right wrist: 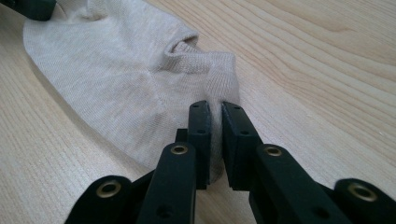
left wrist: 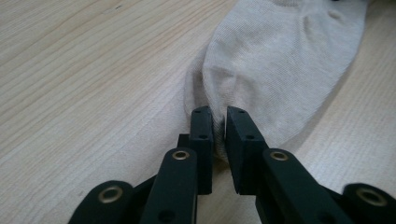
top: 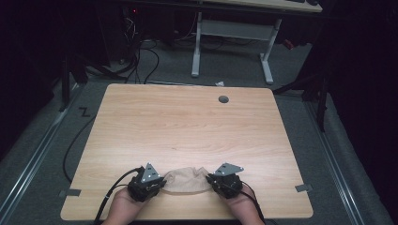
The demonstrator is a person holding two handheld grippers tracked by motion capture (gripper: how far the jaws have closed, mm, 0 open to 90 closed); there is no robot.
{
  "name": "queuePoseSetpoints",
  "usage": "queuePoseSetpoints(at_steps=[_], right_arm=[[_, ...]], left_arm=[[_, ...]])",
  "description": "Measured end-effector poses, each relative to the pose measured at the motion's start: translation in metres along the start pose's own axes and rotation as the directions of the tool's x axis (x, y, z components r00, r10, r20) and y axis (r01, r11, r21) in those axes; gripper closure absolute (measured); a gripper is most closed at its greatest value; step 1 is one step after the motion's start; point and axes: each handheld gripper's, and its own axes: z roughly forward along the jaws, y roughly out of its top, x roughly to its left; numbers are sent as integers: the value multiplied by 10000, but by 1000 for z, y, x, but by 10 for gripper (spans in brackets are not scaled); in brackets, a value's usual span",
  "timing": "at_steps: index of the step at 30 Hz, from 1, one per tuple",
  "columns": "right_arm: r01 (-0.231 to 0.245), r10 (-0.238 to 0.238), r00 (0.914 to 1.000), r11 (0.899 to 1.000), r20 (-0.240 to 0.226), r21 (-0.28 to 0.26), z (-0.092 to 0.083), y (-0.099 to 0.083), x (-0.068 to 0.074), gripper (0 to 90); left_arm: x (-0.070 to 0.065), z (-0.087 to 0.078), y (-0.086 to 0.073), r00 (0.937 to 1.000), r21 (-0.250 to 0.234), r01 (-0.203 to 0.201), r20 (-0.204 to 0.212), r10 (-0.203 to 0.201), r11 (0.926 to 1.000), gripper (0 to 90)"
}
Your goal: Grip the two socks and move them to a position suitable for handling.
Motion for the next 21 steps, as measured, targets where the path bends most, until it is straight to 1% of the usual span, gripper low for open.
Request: queuePoseSetpoints(at_steps=[1, 6, 8, 9, 11, 14, 21], right_arm=[[-13, 13, 10000, 10000, 8, -32, 0, 0, 0, 819], [-32, 32, 10000, 10000, 26, -56, 1, 0, -1, 809], [-27, 27, 10000, 9999, 31, -112, 3, 1, -2, 805], [-21, 21, 10000, 10000, 26, -80, 3, 1, -2, 802], [-27, 28, 10000, 10000, 81, -93, 5, 2, -2, 801], [-14, 16, 9999, 9999, 141, -132, 7, 4, -3, 794], [-211, 214, 9997, 9995, 121, -229, 9, 5, -5, 771]], left_arm=[[5, -1, 1, 9982, 202, -574, -185, 578, 9981, 798], [10, 2, 2, 9981, 128, -474, -386, 478, 9988, 762], [12, 4, 4, 9960, 122, -614, -649, 621, 9980, 751], [14, 4, 4, 9955, 114, -626, -702, 633, 9980, 745], [17, 6, 5, 9960, 65, -521, -718, 524, 9986, 736], [21, 8, 5, 9960, -29, -472, -757, 468, 9989, 722], [24, 8, 5, 9960, -146, -337, -833, 323, 9993, 670]])
